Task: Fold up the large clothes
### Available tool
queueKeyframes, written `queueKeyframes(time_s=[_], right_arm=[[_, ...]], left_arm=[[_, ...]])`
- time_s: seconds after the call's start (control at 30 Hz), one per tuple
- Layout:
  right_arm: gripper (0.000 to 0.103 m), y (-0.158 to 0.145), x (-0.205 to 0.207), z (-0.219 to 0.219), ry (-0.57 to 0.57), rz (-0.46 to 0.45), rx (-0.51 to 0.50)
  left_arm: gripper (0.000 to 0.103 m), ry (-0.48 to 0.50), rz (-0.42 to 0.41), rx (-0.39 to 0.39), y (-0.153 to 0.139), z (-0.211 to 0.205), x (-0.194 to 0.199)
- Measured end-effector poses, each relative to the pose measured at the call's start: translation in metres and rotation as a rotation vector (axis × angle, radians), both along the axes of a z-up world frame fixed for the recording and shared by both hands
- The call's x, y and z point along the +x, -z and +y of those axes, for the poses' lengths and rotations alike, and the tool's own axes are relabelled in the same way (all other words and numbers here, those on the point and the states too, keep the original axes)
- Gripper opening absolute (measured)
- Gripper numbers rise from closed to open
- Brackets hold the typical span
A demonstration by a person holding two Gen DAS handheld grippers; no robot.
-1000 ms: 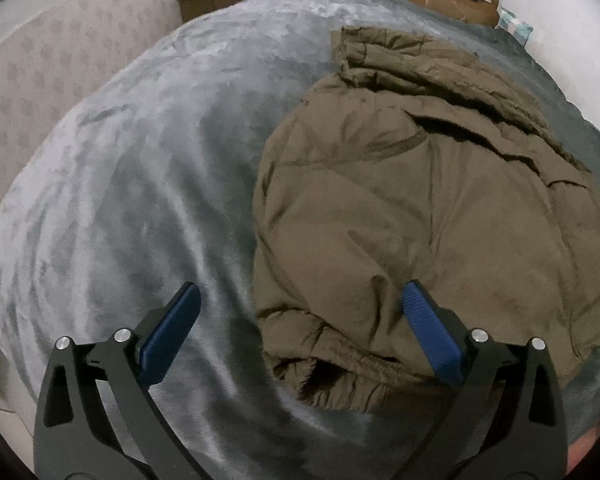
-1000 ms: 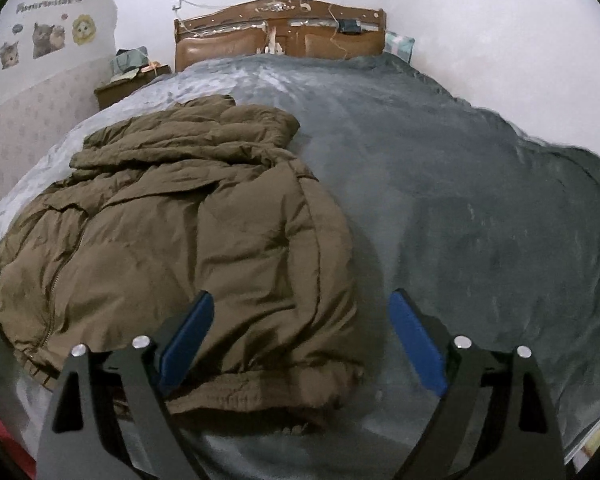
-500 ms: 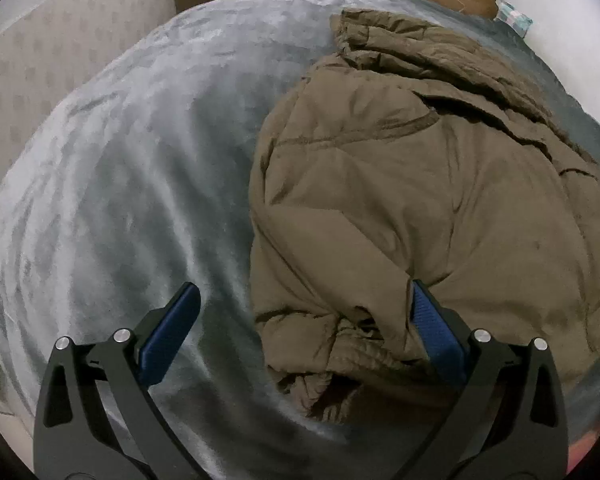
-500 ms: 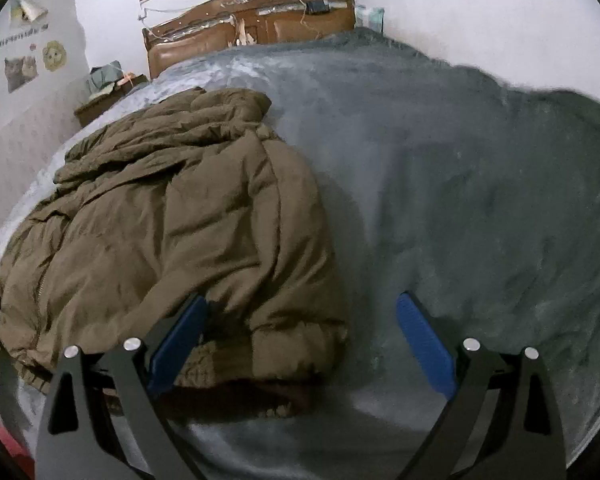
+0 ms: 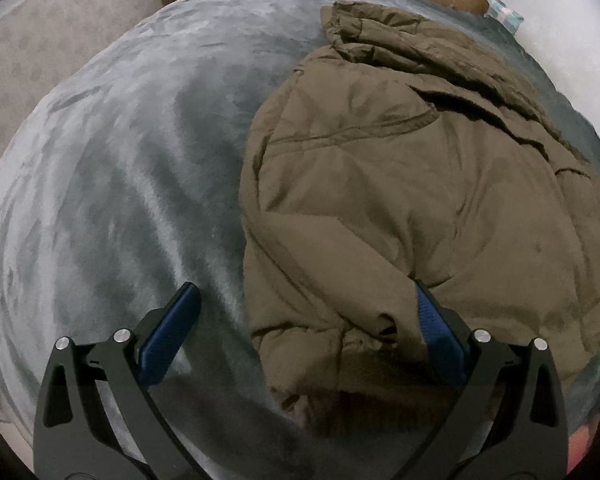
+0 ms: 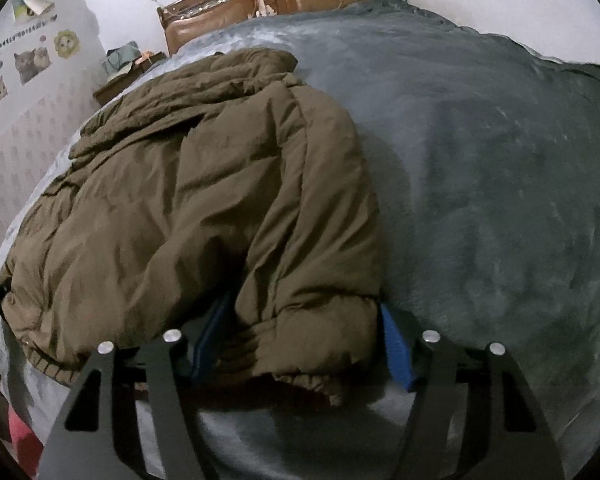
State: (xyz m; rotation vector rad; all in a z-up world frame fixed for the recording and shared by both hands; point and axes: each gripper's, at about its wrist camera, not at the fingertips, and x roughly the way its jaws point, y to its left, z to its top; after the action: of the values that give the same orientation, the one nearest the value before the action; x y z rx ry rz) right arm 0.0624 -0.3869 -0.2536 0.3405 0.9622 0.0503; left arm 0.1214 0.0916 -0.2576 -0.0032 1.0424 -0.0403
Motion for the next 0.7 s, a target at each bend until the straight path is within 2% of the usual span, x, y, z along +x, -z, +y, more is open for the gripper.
queueKeyframes(time_s=[0.3,0.7], right_arm=[[0.068,0.001,0.005,0.003,-0.002,0.013,-0.012],[0.068,0.001,0.010,0.003,-0.024,0.022,-0.028]], left_arm=[[0.100,0.066,0.001,0.061,0.001,-0.009,0.007],[0.100,0.058,0.003,0.054,0.004,-0.009,0.007]])
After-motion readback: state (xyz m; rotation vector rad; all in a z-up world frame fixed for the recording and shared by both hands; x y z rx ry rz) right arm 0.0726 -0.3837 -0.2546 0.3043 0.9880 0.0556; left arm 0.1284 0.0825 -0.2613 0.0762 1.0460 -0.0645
